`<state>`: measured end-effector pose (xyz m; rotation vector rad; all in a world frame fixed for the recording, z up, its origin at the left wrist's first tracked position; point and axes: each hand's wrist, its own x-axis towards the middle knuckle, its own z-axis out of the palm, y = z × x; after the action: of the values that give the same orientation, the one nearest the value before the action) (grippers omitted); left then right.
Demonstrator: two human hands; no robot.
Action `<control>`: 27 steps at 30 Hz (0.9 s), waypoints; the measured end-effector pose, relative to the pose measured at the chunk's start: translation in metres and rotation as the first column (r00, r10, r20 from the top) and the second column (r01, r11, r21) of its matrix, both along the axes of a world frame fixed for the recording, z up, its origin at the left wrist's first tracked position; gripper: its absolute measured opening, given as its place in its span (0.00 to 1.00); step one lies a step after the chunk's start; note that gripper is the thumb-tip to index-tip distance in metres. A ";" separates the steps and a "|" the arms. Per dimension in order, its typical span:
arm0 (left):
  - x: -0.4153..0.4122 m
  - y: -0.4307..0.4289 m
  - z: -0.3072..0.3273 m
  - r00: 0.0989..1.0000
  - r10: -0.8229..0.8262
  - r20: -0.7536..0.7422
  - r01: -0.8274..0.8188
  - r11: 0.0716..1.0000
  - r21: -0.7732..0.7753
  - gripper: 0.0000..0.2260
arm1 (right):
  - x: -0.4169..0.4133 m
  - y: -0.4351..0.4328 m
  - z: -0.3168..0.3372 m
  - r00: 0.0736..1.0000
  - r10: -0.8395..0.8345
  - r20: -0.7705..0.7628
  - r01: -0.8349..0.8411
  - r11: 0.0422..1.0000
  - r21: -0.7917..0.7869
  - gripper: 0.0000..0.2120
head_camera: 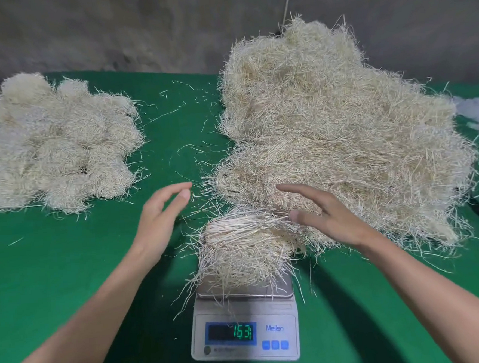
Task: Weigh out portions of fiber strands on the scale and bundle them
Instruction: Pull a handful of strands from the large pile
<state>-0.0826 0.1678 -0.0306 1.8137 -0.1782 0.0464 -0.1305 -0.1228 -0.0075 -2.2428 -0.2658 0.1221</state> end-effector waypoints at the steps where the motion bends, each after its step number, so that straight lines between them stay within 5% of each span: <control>1: 0.002 0.000 0.002 0.999 0.022 0.032 -0.022 1.000 0.017 0.10 | 0.001 0.001 0.001 1.000 -0.006 0.007 0.006 1.000 0.010 0.25; 27: 0.000 -0.014 0.005 0.996 0.084 -0.005 -0.084 0.995 -0.048 0.06 | 0.006 0.006 0.010 0.998 -0.001 0.058 0.002 1.000 -0.011 0.16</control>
<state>-0.0823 0.1539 -0.0259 1.7726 -0.0982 0.1068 -0.1243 -0.1165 0.0023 -2.2601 -0.2955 0.0578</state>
